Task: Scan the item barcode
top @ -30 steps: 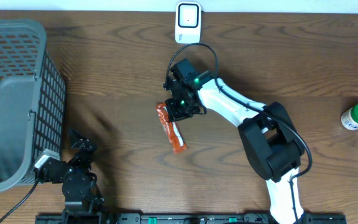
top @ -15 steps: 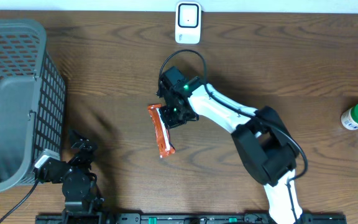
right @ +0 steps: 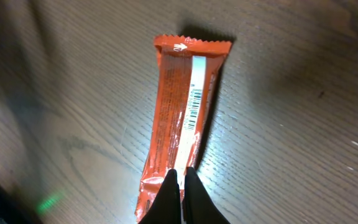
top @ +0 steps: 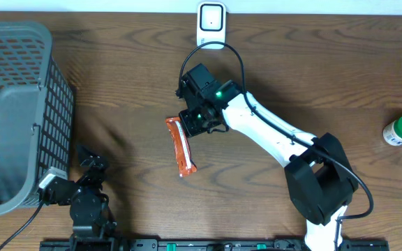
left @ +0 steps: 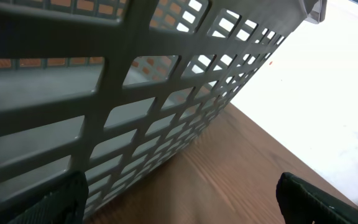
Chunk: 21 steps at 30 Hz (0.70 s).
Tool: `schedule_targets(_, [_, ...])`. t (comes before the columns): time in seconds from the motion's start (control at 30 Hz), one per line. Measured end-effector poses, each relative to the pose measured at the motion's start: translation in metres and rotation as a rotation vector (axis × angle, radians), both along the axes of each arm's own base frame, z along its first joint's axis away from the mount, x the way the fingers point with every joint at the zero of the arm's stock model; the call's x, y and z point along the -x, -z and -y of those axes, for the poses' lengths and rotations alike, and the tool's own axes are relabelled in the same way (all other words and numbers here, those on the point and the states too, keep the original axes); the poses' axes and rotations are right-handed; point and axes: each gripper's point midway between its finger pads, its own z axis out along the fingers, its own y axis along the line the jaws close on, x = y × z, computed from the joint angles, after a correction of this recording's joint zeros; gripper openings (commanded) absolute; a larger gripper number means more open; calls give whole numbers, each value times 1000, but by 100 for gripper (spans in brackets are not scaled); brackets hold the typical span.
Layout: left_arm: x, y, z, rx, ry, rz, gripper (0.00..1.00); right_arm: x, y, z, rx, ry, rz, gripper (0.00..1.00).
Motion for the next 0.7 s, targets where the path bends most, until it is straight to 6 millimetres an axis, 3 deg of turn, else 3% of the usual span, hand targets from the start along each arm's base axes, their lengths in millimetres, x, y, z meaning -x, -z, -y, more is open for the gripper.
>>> schedule_targets(0.2, [0,0,0,0,0,0,97,20,12,-18,18,-50,-19,1])
schedule_targets(0.47, [0,0,0,0,0,0,97,41,59,-22,148,-30,-71,1])
schedule_targets(0.7, [0,0,0,0,0,0,97,52,61,-28,175,-56,-54,1])
